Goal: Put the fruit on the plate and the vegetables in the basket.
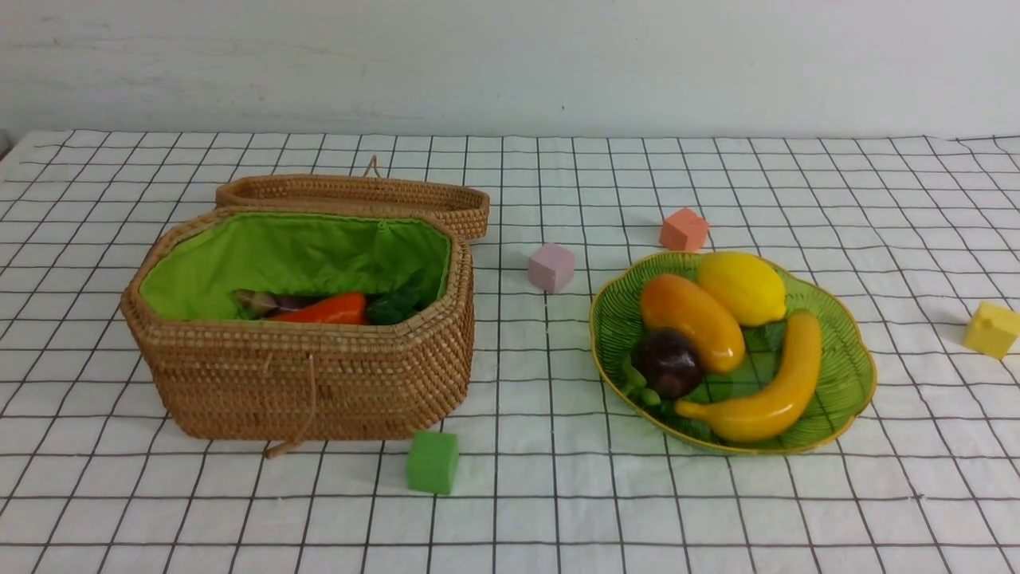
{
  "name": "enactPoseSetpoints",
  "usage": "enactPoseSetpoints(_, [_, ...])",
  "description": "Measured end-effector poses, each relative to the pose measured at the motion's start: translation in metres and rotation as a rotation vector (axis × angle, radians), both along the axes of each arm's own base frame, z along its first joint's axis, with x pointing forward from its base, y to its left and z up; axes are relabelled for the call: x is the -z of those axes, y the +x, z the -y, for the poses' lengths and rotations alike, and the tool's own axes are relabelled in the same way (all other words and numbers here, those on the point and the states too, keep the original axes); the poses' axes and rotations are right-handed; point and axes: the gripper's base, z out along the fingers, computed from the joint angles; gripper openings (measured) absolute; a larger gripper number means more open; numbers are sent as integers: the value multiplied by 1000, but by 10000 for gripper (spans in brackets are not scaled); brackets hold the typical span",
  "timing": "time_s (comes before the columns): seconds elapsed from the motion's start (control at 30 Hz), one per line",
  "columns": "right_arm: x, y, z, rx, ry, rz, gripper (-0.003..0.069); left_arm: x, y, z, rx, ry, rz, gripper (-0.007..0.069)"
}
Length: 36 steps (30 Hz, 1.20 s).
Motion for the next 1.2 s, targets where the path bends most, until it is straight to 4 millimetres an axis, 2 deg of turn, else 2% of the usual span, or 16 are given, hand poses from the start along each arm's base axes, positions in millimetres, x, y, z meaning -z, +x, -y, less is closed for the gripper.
enactPoseSetpoints(1.2, [0, 0, 0, 1, 0, 0, 50, 0, 0, 0, 1, -5, -1, -10])
